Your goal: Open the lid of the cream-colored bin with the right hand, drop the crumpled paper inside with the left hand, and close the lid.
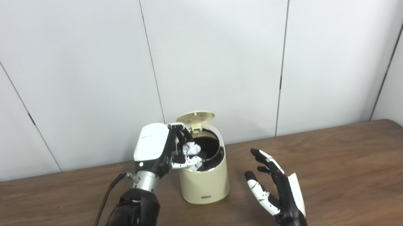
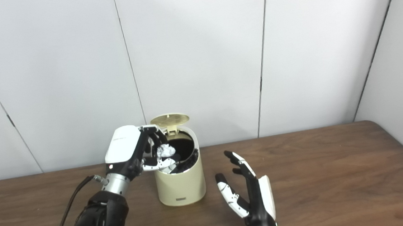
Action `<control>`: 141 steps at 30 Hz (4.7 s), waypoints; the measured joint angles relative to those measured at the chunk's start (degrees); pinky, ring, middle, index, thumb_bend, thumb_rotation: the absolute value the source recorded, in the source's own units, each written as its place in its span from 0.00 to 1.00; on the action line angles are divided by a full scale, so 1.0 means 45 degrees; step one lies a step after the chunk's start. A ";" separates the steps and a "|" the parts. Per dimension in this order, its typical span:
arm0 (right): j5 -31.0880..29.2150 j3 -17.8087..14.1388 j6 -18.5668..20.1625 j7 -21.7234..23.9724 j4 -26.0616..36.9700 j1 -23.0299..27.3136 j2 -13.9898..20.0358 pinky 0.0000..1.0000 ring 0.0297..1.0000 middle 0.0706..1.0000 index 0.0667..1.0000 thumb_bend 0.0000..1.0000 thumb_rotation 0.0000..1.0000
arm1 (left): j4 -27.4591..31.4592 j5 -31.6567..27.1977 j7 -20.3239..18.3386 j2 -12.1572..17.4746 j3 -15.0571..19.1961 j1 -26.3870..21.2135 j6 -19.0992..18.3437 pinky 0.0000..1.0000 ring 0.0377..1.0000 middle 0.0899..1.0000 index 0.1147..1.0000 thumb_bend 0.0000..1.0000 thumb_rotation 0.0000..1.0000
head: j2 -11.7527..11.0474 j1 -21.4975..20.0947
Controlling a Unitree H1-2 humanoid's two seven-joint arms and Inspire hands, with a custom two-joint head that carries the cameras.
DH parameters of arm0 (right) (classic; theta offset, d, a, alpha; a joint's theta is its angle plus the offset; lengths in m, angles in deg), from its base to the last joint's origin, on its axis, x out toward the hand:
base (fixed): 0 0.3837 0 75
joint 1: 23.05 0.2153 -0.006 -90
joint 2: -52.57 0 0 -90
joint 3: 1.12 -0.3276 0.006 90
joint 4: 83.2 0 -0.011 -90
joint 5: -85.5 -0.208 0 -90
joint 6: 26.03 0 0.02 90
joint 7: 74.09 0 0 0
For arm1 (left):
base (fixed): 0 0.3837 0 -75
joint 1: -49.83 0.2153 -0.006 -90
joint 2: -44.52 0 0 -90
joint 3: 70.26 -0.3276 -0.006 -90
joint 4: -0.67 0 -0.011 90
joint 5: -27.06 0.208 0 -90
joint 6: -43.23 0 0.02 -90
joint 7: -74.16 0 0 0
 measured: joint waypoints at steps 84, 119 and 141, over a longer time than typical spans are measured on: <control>-0.1092 -0.0999 -0.1724 0.0984 0.1180 -0.0892 0.1696 0.76 0.83 0.81 0.78 0.21 0.72 | 0.3249 -1.0348 -0.2001 -0.1212 0.5132 0.7210 0.4062 0.59 0.65 0.66 0.43 0.48 0.07 | 0.0469 0.1582; 0.3244 0.0126 0.2588 0.8143 0.6056 0.4446 0.5074 0.63 0.77 0.80 0.77 0.29 0.65 | 0.2793 -0.7500 0.0597 -0.1577 0.3908 0.6726 0.4932 0.54 0.63 0.64 0.43 0.48 0.07 | 0.0273 0.1465; 0.6426 0.2044 0.4530 1.1626 0.5149 0.7008 0.5026 0.77 0.87 0.87 0.83 0.95 0.95 | 0.2386 -0.6290 0.2217 -0.1585 0.3208 0.6319 0.4933 0.54 0.63 0.64 0.43 0.48 0.07 | 0.0020 0.1660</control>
